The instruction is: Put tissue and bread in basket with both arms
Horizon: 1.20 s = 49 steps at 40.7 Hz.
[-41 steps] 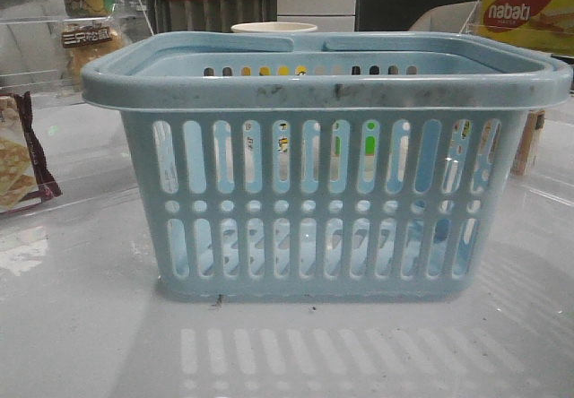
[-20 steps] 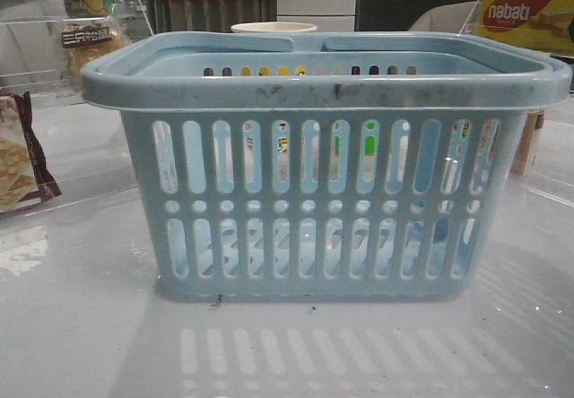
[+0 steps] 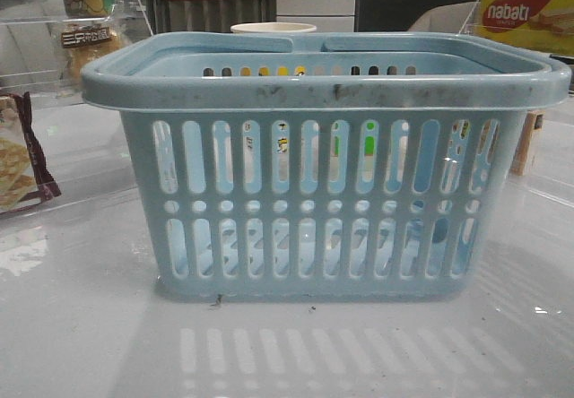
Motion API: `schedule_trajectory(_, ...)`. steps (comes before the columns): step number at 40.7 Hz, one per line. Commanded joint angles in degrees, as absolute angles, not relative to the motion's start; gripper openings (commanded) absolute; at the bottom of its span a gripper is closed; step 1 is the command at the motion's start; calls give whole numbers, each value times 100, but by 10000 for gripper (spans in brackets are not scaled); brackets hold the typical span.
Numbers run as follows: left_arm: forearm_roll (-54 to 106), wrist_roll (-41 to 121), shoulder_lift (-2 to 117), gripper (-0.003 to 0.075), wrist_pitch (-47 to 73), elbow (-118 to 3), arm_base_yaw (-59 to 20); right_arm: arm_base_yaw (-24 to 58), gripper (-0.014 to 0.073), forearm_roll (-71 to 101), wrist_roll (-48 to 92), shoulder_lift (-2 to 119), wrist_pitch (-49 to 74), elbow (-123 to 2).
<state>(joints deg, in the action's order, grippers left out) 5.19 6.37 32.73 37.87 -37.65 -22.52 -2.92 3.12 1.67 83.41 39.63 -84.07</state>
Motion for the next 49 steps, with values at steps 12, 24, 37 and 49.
schedule_trajectory(12, 559, 629, 3323, 487, 3296, -3937, -2290, 1931, 181, 382, 163, 7713, 3607, -7818)
schedule_trajectory(24, 559, 629, 3323, 487, 3296, -3937, -2290, 2664, 438, 426, 163, 8378, 3159, -7326)
schedule_trajectory(37, 559, 629, 3323, 487, 3296, -3937, -2290, 2664, 563, 417, 163, 8009, 3062, -7245)
schedule_trajectory(49, 559, 629, 3323, 487, 3296, -3937, -2290, 2664, 537, -117, 167, 6198, 3054, -6044)
